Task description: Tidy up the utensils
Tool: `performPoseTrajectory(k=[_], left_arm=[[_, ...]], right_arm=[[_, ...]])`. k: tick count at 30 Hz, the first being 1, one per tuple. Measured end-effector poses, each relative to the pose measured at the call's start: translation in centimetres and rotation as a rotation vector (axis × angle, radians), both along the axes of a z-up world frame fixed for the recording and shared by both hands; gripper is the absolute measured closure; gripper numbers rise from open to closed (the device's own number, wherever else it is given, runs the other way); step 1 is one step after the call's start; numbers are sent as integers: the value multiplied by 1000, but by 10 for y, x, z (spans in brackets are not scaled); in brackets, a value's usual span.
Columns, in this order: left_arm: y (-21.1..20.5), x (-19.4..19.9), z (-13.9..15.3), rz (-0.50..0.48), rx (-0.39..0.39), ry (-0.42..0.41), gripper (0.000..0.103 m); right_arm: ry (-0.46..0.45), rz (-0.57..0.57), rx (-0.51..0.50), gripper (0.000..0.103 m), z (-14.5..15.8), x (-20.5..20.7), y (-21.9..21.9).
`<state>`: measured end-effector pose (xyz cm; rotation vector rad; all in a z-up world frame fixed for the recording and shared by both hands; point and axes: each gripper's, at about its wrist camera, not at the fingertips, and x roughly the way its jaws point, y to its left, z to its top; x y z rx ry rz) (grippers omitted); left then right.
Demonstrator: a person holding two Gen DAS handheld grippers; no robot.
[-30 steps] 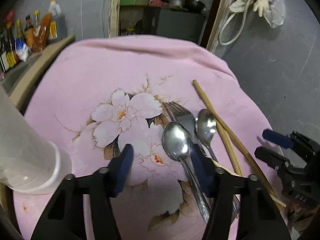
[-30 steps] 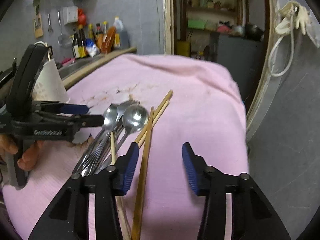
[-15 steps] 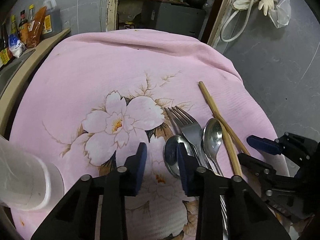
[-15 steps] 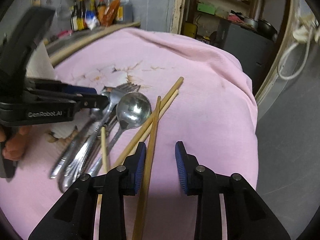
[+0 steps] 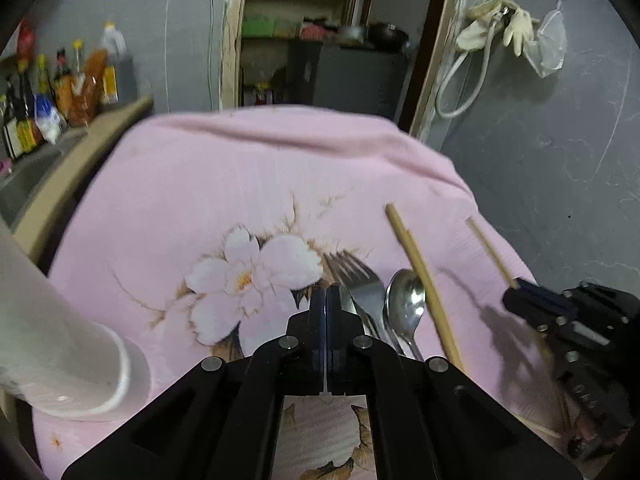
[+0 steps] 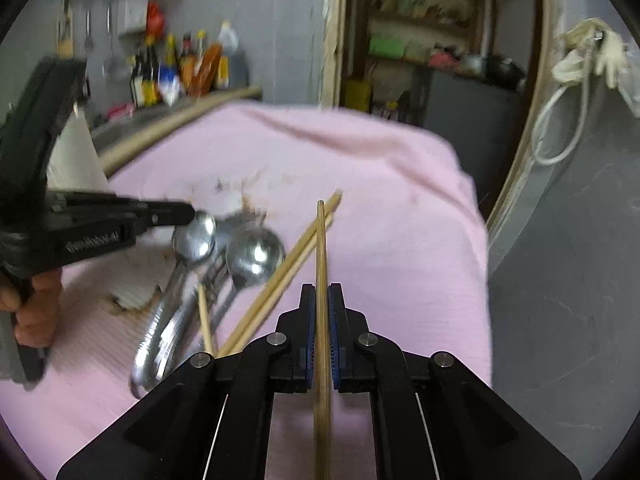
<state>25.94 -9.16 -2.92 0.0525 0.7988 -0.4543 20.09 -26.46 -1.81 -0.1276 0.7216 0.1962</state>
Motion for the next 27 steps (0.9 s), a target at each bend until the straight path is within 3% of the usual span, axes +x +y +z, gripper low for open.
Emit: performPoseTrajectory(k=[6, 11, 17, 23, 27], left_arm=[[2, -21, 16, 13, -4, -131, 103], [0, -46, 40, 34, -1, -305, 103], [5, -73, 68, 81, 14, -511, 103], [16, -84, 100, 124, 25, -632, 103], [34, -90, 116, 158, 18, -676, 103]], right_arm=[[-227, -11, 17, 99, 33, -35, 8], [-462, -37, -3, 99, 54, -63, 19], [-681, -74, -36, 99, 65, -81, 34], [-839, -101, -53, 99, 80, -89, 48], [-884, -100, -36, 99, 90, -87, 56]])
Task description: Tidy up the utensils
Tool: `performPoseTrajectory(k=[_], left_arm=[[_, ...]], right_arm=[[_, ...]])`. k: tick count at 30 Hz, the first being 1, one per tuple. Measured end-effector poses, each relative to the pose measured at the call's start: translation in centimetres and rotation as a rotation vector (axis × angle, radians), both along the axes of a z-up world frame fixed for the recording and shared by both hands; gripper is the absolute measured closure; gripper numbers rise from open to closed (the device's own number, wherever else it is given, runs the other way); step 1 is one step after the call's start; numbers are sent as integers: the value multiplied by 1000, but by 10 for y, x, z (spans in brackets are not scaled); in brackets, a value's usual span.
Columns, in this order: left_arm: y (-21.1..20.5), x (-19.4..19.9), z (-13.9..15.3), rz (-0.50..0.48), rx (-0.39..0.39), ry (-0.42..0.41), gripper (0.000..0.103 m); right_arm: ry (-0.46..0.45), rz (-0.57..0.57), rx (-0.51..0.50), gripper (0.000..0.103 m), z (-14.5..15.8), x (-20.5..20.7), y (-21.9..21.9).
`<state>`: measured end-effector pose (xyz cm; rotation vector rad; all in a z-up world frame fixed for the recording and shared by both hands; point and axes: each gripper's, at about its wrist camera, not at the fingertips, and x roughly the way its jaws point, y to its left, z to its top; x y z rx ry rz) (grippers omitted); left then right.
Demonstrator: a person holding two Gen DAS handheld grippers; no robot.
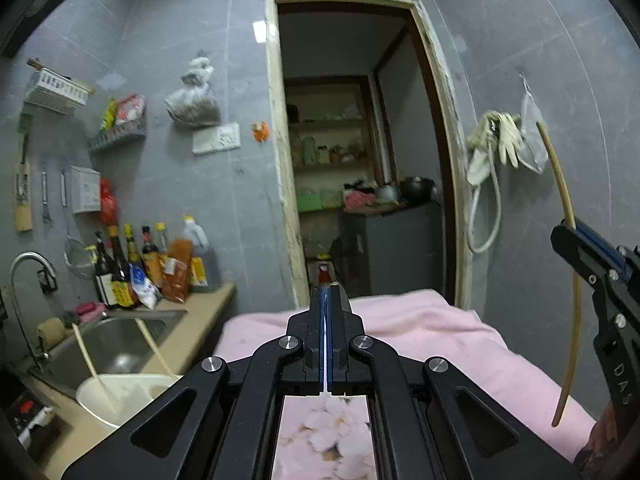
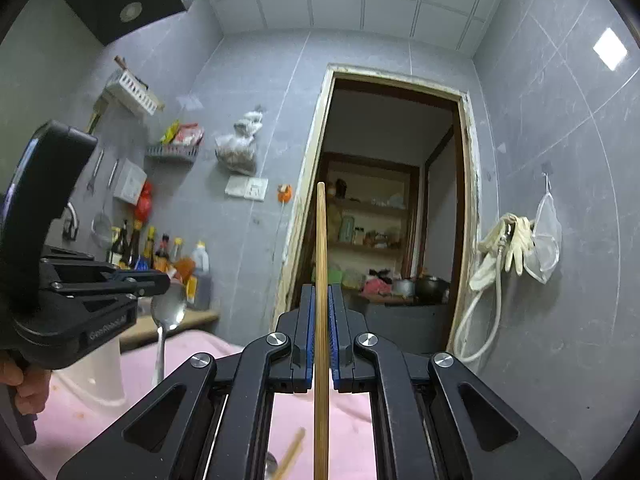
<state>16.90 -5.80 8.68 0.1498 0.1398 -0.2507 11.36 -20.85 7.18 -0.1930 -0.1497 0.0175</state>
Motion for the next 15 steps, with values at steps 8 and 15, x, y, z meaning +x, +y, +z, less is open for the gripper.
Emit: performPoseTrajectory(k=[8, 15], left_arm=[[55, -15, 35, 65, -29, -72, 103], [118, -22, 66, 206, -26, -138, 103]], right_arm=[[-31, 131, 75, 99, 24, 17, 33], [-14, 355, 195, 99, 53, 49, 78]])
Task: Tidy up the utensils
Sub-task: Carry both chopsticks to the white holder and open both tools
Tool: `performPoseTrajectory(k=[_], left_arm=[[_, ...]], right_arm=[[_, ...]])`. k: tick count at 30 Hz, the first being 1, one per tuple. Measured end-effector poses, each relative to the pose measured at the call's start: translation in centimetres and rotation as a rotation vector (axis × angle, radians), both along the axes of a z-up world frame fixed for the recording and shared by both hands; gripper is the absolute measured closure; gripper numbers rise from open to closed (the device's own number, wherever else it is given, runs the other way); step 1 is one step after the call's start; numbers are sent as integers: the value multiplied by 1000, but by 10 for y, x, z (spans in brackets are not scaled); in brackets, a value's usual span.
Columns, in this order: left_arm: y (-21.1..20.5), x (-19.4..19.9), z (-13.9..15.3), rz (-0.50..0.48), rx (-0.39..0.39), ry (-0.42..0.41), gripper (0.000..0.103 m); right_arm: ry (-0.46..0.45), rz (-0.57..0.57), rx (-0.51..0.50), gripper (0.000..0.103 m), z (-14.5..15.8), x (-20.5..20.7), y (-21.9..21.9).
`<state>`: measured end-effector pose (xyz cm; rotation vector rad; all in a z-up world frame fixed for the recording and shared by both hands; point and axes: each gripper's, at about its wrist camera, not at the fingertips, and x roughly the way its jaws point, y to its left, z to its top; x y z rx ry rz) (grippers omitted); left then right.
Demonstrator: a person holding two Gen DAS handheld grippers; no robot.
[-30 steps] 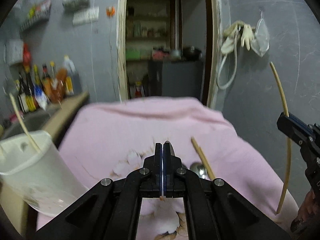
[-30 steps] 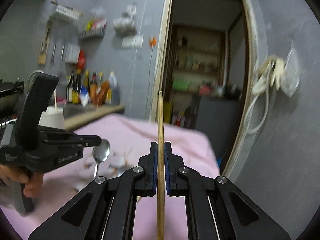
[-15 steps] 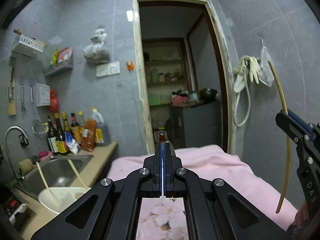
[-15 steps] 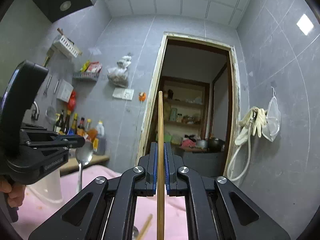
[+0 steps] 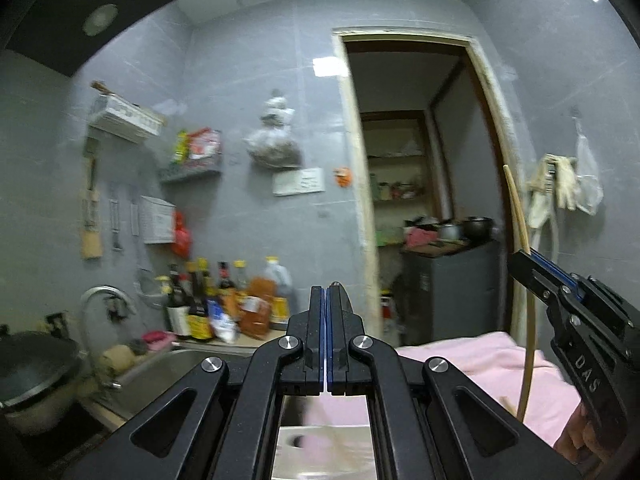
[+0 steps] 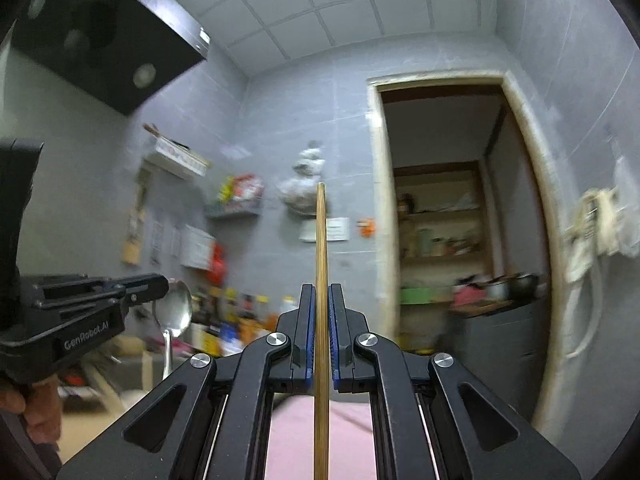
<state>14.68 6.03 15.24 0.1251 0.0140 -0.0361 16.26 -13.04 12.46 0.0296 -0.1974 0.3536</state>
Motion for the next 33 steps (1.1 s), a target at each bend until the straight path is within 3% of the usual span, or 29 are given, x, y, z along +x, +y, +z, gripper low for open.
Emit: performPoseTrajectory(k=[4, 8, 14, 24, 30, 33], left_arm=[[32, 7, 2, 93, -2, 8, 103], [57, 23, -11, 179, 2, 42, 103], [82, 53, -33, 269, -8, 115, 103], [79, 83, -71, 334, 64, 198, 103], [75, 94, -91, 325, 65, 289, 103], [79, 98, -95, 261, 14, 363, 103]], right_arm=[[47, 169, 84, 99, 12, 30, 28], [87, 251, 127, 99, 11, 54, 50], [74, 263, 105, 99, 5, 68, 73], [72, 199, 33, 99, -8, 91, 87], [110, 203, -6, 99, -27, 95, 93], [127, 211, -25, 99, -35, 92, 93]])
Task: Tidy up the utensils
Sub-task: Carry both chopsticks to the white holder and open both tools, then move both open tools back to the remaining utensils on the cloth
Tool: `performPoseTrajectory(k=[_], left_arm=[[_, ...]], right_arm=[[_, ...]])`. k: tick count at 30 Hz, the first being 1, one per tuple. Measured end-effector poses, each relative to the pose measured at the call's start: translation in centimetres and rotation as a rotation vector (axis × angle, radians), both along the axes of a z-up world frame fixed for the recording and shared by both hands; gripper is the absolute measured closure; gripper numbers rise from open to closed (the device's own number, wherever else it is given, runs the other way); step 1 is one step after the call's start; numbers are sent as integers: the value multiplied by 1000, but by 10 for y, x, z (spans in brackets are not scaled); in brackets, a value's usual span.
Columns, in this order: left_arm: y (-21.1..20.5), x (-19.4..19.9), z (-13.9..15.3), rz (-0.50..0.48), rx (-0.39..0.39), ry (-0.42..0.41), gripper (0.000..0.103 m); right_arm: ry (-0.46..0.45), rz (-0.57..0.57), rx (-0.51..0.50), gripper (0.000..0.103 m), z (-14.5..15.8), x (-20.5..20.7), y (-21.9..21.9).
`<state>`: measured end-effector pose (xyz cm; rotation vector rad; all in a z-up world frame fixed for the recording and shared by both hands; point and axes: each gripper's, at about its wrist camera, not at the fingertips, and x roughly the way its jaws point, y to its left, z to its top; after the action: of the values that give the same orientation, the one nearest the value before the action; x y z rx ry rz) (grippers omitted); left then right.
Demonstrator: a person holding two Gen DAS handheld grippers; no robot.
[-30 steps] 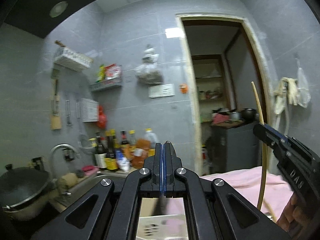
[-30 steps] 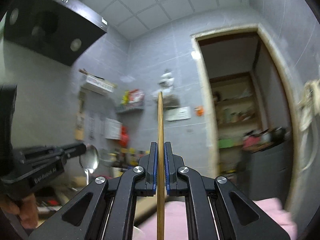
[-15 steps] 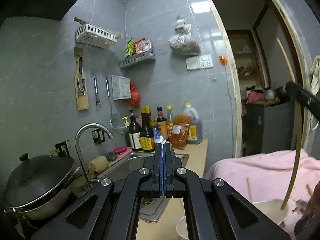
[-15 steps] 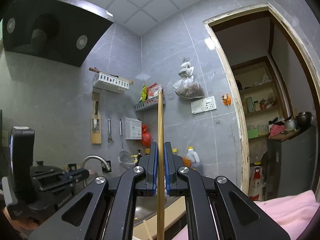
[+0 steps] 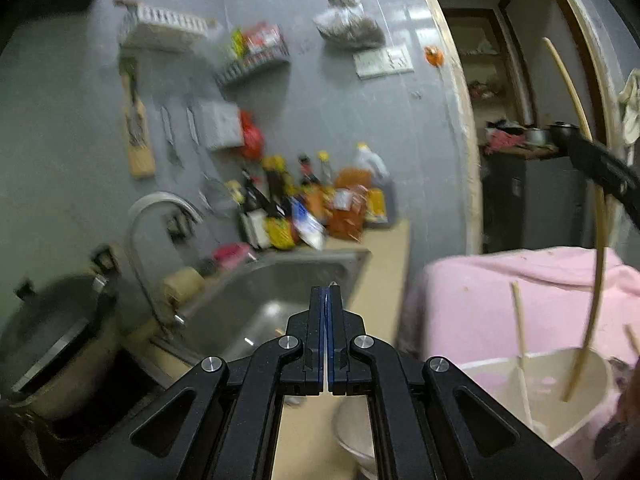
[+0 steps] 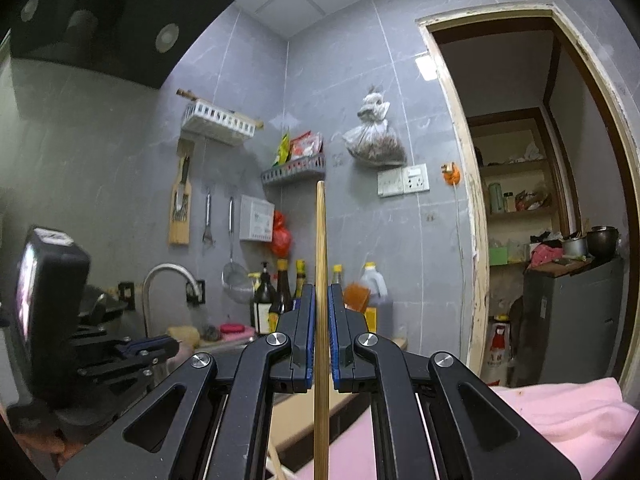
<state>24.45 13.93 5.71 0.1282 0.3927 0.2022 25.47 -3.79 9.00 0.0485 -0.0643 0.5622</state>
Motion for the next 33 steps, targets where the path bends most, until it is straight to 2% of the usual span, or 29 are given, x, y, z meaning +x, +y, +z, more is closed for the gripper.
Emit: performPoseTrajectory(k=[6, 10, 11, 14, 16, 19, 20, 22, 23, 26, 28, 33], left_arm=[[13, -6, 9, -99, -231, 31, 102], [10, -12, 25, -136, -298, 4, 98], [7, -14, 30, -147, -307, -9, 97], [-1, -24, 42, -181, -318, -60, 83], [-11, -32, 48, -209, -329, -96, 69], [-28, -40, 57, -255, -339, -129, 63], [-34, -42, 60, -269, -337, -133, 61], [-50, -46, 64, -311, -337, -141, 50], [-57, -48, 65, -326, -335, -144, 48], [-82, -54, 67, -386, -339, -151, 41], [-97, -56, 65, -421, -346, -144, 37], [-131, -59, 64, -501, -353, -114, 37]], right_arm=[[60, 14, -30, 97, -6, -5, -11], [85, 10, -31, 93, -4, -10, -23], [88, 8, -27, 91, -3, -11, -26], [97, -10, 1, 74, 3, -19, -44], [97, -26, 8, 72, 5, -25, -54], [95, -74, 13, 60, 10, -39, -76], [93, -95, 18, 53, 12, -44, -85], [87, -121, 31, 51, 15, -53, -103], [87, -133, 31, 48, 17, -56, -109], [86, -183, 34, 29, 20, -70, -135], [93, -213, 36, 27, 22, -79, -153], [102, -276, 41, 24, 31, -105, -192]])
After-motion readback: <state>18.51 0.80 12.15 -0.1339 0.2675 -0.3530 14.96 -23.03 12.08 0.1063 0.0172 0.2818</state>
